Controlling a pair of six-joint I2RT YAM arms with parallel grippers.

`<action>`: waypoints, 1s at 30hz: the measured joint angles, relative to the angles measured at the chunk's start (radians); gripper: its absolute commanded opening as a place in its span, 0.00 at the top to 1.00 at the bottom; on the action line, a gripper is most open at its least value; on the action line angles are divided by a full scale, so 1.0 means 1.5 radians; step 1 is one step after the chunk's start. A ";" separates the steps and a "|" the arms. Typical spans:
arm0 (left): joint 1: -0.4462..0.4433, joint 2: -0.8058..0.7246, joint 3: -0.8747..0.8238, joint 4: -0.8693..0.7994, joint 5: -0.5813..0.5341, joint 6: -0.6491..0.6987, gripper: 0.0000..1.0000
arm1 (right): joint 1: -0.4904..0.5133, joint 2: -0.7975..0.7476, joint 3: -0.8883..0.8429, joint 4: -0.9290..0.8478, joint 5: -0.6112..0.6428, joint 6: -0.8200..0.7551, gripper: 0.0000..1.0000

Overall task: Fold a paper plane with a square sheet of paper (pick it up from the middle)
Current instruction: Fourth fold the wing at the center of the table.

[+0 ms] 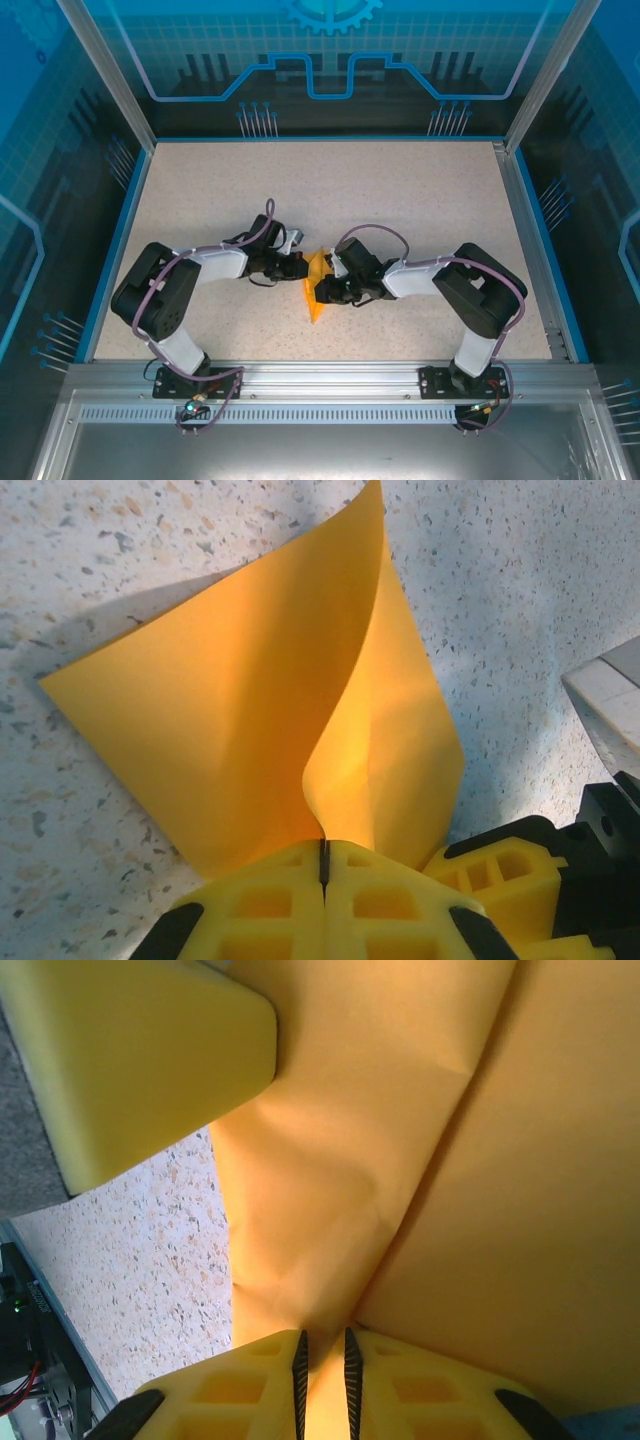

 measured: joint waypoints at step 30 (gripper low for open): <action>0.000 -0.158 -0.025 -0.099 -0.085 -0.023 0.59 | -0.002 0.004 -0.009 0.022 -0.006 0.011 0.84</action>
